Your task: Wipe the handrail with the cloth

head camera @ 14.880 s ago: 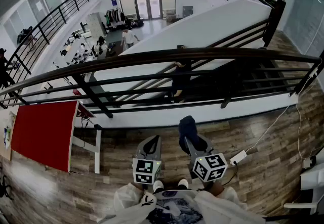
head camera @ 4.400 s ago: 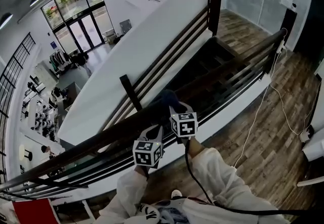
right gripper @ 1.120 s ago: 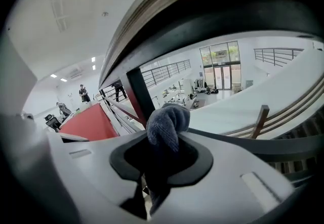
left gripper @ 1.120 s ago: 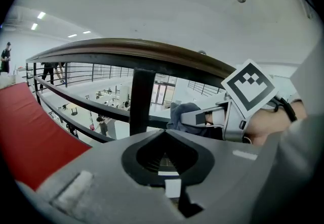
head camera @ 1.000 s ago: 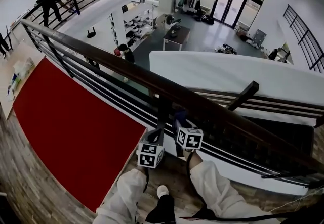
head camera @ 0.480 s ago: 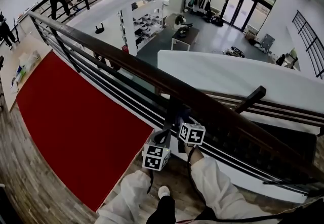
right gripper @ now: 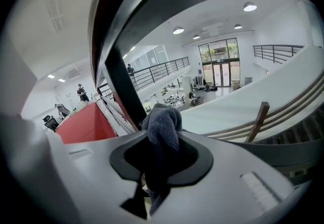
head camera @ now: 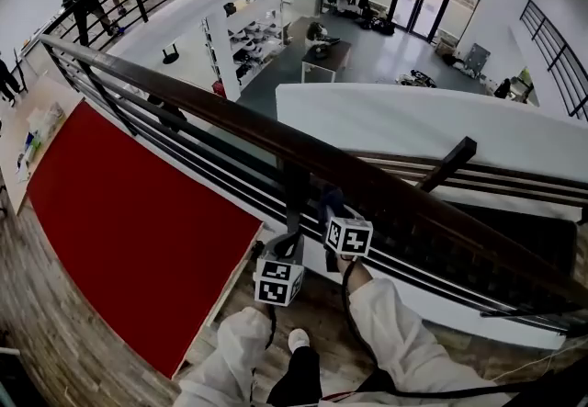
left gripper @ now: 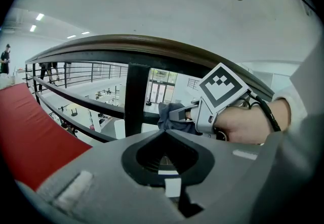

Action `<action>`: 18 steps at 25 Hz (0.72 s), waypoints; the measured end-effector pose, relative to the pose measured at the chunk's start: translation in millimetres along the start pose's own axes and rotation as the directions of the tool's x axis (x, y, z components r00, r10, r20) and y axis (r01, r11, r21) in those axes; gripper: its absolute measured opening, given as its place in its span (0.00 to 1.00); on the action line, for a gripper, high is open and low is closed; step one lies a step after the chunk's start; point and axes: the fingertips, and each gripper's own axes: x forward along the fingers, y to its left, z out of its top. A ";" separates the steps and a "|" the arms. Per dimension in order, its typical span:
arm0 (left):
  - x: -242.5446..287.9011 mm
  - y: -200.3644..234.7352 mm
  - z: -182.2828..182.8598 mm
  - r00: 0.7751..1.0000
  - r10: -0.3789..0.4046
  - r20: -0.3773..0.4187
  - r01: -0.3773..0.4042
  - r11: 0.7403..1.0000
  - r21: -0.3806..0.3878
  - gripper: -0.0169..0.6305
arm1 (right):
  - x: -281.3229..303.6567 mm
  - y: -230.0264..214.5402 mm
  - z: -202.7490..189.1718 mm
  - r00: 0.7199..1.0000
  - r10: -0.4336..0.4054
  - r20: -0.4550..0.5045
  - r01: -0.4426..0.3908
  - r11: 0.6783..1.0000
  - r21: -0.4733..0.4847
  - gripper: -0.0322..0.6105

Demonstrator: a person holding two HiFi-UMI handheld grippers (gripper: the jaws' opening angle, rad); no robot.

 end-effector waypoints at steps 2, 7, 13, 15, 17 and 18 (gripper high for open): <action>2.8 -12.4 -2.7 1.000 -0.010 -0.005 0.010 1.000 0.005 0.03 | -7.7 -14.1 -2.2 1.000 -0.011 0.001 0.011 1.000 0.004 0.17; 7.0 -42.4 -6.0 0.999 -0.039 -0.019 0.040 0.999 0.026 0.03 | -30.4 -42.3 -6.5 0.999 -0.039 0.007 0.039 0.999 0.020 0.17; 15.2 -85.3 -6.5 0.996 -0.083 -0.030 0.085 0.995 0.058 0.03 | -60.1 -78.1 -18.1 0.997 -0.070 0.013 0.069 0.997 0.034 0.17; 17.2 -98.8 -6.3 0.995 -0.097 -0.037 0.099 0.993 0.068 0.03 | -70.6 -90.4 -20.6 0.997 -0.082 0.014 0.082 0.996 0.040 0.17; 20.5 -114.7 -7.8 0.993 -0.107 -0.043 0.110 0.991 0.075 0.03 | -81.9 -106.9 -23.8 0.995 -0.094 0.015 0.093 0.995 0.046 0.17; 22.2 -122.5 -9.3 0.993 -0.111 -0.045 0.114 0.990 0.079 0.03 | -87.5 -115.2 -25.8 0.995 -0.099 0.015 0.099 0.994 0.048 0.17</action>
